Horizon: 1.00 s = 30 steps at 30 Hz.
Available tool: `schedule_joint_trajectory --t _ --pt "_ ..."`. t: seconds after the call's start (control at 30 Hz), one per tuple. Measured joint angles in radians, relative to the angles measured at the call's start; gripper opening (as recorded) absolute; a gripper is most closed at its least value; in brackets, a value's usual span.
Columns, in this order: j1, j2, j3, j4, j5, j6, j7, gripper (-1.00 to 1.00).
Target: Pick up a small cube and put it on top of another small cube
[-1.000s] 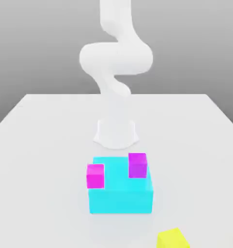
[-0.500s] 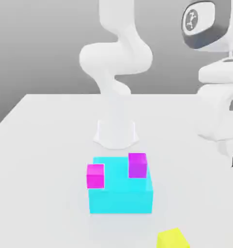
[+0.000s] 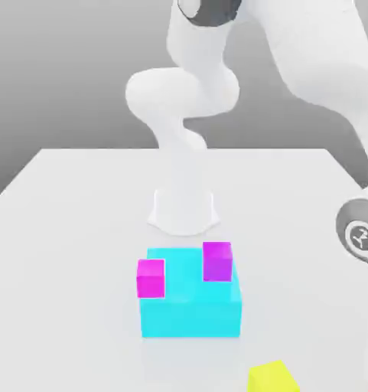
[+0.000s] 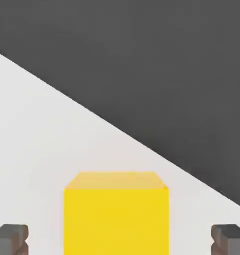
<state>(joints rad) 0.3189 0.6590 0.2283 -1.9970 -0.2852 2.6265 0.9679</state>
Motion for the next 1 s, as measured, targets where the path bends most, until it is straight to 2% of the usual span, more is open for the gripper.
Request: schedule_joint_trajectory --t 0.17,0.3,0.57,0.7,0.73,1.0 --pt "0.004 0.010 -0.004 0.002 0.000 0.008 -0.001 -1.00" --pt "-0.019 -0.093 0.027 -0.024 0.039 -0.067 -0.027 -1.00" --pt "-0.212 -0.383 -0.039 -0.270 0.196 -0.091 -0.076 -1.00" --pt "-0.232 -0.330 -0.075 -0.308 0.186 0.002 -0.057 -1.00" --pt "-0.227 -0.299 -0.083 -0.308 0.176 0.033 -0.050 1.00" --pt "-0.229 -0.316 -0.082 -0.310 0.182 0.018 -0.053 1.00"
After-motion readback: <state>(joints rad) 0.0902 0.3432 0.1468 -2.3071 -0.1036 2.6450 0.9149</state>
